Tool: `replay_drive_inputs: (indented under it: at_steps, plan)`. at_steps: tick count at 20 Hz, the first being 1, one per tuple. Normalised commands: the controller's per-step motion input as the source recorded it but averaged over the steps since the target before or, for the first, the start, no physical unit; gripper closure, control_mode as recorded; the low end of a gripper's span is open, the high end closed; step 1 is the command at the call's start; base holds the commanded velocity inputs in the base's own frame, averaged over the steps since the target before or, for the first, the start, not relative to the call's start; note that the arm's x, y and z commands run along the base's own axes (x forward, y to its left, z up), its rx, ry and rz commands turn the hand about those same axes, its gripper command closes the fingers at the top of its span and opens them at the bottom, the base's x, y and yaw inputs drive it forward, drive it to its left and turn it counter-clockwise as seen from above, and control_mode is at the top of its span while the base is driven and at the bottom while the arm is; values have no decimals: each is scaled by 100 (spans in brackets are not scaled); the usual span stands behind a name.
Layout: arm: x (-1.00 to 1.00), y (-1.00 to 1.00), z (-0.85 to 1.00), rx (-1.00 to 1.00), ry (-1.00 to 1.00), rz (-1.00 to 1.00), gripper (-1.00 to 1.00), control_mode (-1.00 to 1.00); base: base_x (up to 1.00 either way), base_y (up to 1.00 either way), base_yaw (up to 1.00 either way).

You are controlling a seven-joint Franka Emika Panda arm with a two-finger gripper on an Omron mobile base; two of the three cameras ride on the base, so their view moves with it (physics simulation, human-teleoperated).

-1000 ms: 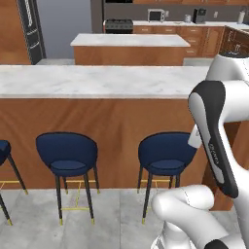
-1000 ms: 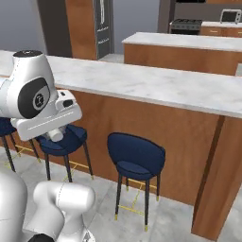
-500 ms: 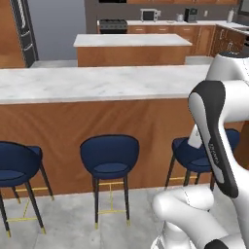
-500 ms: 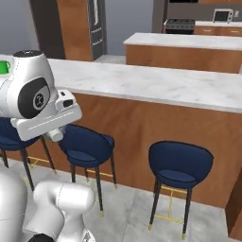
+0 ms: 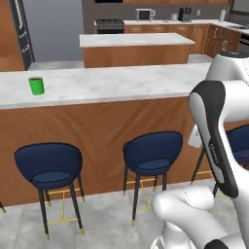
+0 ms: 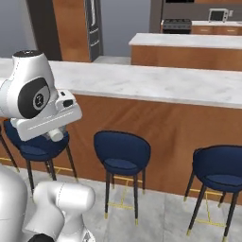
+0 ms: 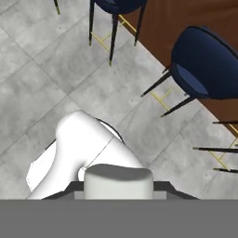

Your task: Pick up the marshmallow and place it in the cup of hot chocolate on the dining counter.

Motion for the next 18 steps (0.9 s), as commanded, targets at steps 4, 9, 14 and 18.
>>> replay_drive_inputs:
  at_steps: [4, 9, 14, 18]
  plan:
    - [0, 0, 0, 0, 0, 0, 100, 100, 1, 100, -20]
    - [0, 0, 0, 0, 0, 0, 100, 100, 0, 100, -20]
    - [0, 0, 0, 0, 0, 0, 100, 100, 0, 100, -20]
    - [0, 0, 0, 0, 0, 0, 100, 100, 9, 100, -19]
